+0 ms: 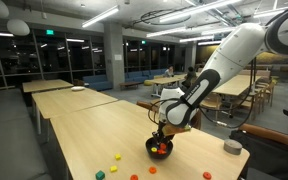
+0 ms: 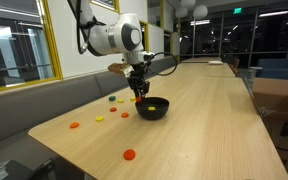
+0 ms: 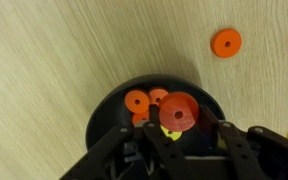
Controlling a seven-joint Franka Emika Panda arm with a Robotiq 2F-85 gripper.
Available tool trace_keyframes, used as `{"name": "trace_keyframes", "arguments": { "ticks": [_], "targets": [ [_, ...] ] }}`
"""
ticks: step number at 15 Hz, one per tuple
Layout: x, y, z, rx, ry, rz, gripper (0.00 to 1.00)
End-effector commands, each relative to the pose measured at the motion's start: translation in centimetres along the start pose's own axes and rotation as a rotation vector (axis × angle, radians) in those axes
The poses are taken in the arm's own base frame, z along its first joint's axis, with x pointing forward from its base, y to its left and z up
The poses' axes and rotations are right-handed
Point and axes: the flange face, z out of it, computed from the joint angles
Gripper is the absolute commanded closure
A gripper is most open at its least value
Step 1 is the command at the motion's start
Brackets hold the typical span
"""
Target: Put some of the discs on the table into the bowl
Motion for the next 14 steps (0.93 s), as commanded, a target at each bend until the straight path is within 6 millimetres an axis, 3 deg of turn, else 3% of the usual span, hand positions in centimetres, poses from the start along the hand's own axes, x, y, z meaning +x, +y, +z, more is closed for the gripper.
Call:
{"name": "trace_keyframes", "arguments": {
  "ticks": [1, 2, 3, 7, 9, 14],
  "targets": [
    [2.0, -0.8, 2.1, 0.021, -0.038, 0.047, 0.75],
    [2.3, -0.8, 2.4, 0.023, -0.047, 0.066, 0.33],
    [2.4, -0.8, 2.8, 0.025, -0.054, 0.080, 0.32],
    [1.3, -2.0, 1.8, 0.016, -0.058, 0.053, 0.03],
    [-0.6, -3.6, 0.5, 0.020, -0.059, -0.003, 0.00],
    [-9.6, -9.3, -1.6, 0.034, -0.095, -0.233, 0.00]
  ]
}}
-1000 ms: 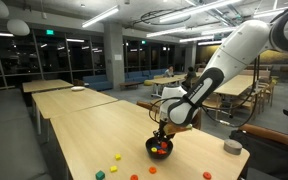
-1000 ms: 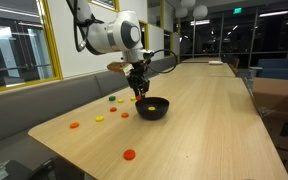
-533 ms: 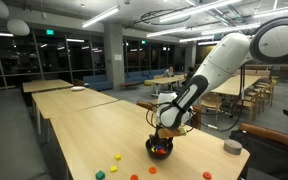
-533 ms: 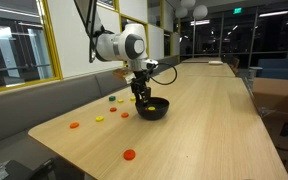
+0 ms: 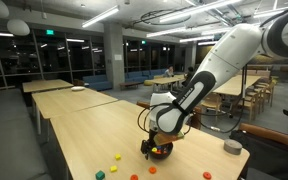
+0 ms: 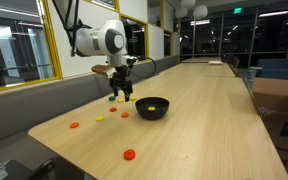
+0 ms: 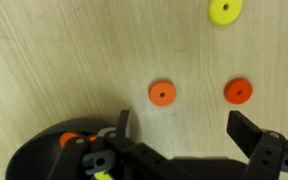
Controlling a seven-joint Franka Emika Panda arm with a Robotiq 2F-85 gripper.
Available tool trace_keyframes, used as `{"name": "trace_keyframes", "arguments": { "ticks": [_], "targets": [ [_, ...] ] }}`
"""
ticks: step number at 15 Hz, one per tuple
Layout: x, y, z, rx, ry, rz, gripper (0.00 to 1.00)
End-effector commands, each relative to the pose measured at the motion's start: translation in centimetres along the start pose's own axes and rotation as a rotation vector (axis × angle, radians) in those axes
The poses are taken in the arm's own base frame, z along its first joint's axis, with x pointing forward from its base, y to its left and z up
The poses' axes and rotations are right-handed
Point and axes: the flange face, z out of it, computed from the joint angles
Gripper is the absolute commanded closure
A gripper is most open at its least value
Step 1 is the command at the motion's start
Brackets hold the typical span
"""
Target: Put some of the discs on the table into the bowl
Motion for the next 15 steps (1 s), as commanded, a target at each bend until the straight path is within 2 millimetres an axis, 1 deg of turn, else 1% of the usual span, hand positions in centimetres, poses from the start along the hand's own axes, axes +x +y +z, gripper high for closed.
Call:
{"name": "trace_keyframes", "arguments": {
  "ticks": [1, 3, 5, 6, 8, 11, 15],
  "targets": [
    [-6.9, -3.7, -1.6, 0.008, -0.037, -0.163, 0.00],
    [-10.9, -5.7, -1.2, 0.019, -0.073, -0.238, 0.00],
    [-14.5, -7.0, -0.5, 0.021, -0.100, -0.296, 0.00],
    [-16.0, -7.2, 0.0, 0.015, -0.101, -0.311, 0.00],
    [-18.3, -7.6, 0.8, 0.006, -0.119, -0.345, 0.00],
    [-20.4, -7.8, 2.1, -0.004, -0.130, -0.373, 0.00],
    [-21.4, -8.1, 3.2, 0.016, -0.110, -0.383, 0.00]
  ]
}}
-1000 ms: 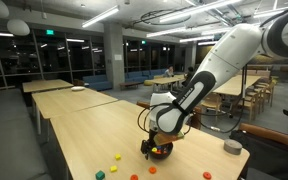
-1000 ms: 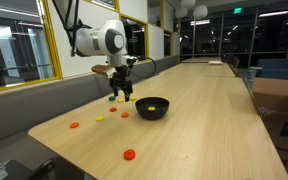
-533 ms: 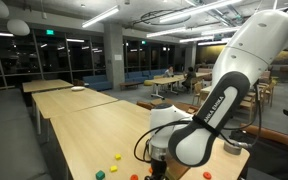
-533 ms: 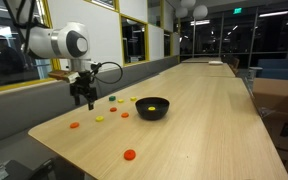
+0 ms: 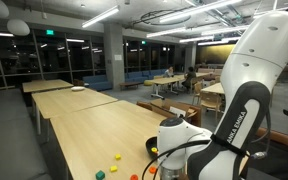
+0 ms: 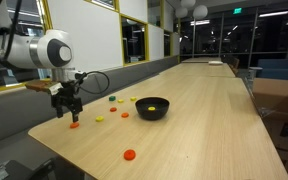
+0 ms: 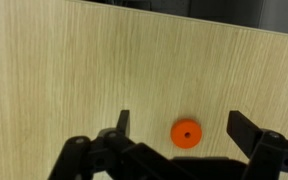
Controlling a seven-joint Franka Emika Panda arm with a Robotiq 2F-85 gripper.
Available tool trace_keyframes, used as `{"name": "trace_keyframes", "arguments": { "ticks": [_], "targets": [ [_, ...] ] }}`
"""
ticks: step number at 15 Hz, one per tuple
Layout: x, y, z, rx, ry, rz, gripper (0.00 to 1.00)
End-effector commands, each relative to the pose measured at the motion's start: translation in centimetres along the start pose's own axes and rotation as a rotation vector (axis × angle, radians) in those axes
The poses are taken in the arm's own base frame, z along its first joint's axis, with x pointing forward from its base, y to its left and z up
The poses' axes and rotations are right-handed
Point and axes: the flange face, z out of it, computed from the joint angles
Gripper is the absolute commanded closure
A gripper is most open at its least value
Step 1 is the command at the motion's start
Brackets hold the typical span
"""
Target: Put some of the discs on the table into the bowl
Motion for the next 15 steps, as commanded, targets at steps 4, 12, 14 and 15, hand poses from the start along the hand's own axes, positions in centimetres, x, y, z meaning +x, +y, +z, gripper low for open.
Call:
{"name": "trace_keyframes", "arguments": {
  "ticks": [4, 12, 14, 15],
  "targets": [
    [-0.6, -1.1, 1.3, 0.015, 0.063, -0.013, 0.00],
    [0.1, -2.4, 4.2, -0.037, 0.080, -0.029, 0.00],
    [0.7, -2.7, 4.4, -0.049, 0.097, -0.030, 0.00],
    [1.0, -2.8, 4.6, -0.054, 0.105, -0.031, 0.00]
  ]
}}
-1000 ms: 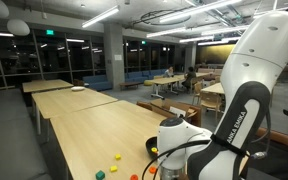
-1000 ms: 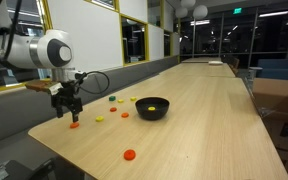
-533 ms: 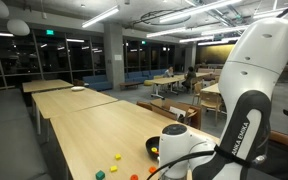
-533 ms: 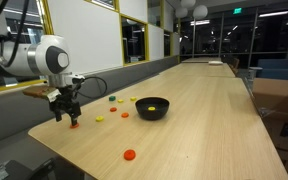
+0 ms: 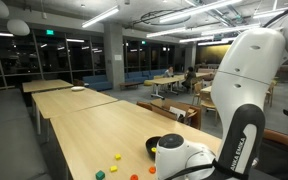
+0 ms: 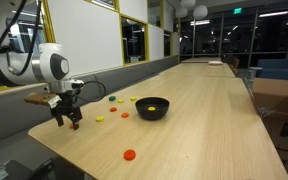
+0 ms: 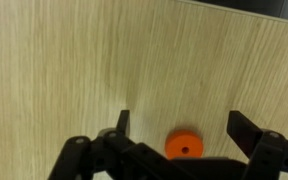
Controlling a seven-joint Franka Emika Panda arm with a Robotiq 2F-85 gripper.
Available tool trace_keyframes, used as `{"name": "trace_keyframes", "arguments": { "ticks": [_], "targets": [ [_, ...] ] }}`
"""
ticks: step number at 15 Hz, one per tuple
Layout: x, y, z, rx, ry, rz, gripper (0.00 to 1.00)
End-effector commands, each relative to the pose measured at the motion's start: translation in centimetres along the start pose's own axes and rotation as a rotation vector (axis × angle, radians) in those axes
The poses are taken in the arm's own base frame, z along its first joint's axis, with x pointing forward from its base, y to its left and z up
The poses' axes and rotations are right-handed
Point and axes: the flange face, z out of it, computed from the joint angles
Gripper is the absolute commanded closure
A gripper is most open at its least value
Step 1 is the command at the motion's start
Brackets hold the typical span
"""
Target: Put some of the discs on the table into the bowl
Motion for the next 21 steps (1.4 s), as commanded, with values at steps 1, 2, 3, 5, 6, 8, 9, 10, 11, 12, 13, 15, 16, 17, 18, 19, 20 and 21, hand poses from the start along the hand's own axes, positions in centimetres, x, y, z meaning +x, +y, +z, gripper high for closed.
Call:
{"name": "trace_keyframes", "arguments": {
  "ticks": [1, 2, 3, 5, 6, 8, 9, 10, 11, 12, 13, 15, 16, 17, 18, 19, 20, 21],
  "targets": [
    [1.4, -1.0, 0.4, -0.015, 0.047, 0.007, 0.00],
    [1.7, -1.1, 0.5, -0.019, 0.054, 0.008, 0.00],
    [1.9, -1.1, 0.6, -0.022, 0.057, 0.011, 0.00],
    [2.4, -1.2, 0.8, -0.026, 0.062, 0.017, 0.00],
    [2.5, -1.2, 0.9, -0.027, 0.065, 0.020, 0.00],
    [2.7, -1.1, 1.0, -0.032, 0.067, 0.022, 0.21],
    [2.7, -1.1, 1.1, -0.034, 0.067, 0.019, 0.27],
    [2.8, -1.1, 1.1, -0.038, 0.071, 0.021, 0.34],
    [2.8, -1.2, 1.1, -0.038, 0.074, 0.021, 0.44],
    [2.9, -1.3, 1.0, -0.037, 0.079, 0.020, 0.51],
    [2.9, -1.4, 0.9, -0.037, 0.082, 0.021, 0.58],
    [3.0, -1.6, 0.6, -0.038, 0.088, 0.023, 0.73],
    [3.1, -1.6, 0.4, -0.037, 0.094, 0.025, 0.79],
    [3.1, -1.6, 0.1, -0.037, 0.097, 0.028, 0.76],
    [3.2, -1.4, 0.0, -0.040, 0.098, 0.032, 0.76],
    [3.3, -1.3, -0.4, -0.042, 0.101, 0.036, 0.75],
    [3.5, -0.9, -1.0, -0.044, 0.111, 0.044, 0.75],
    [3.8, -0.5, -1.5, -0.047, 0.119, 0.051, 0.75]
  ]
}}
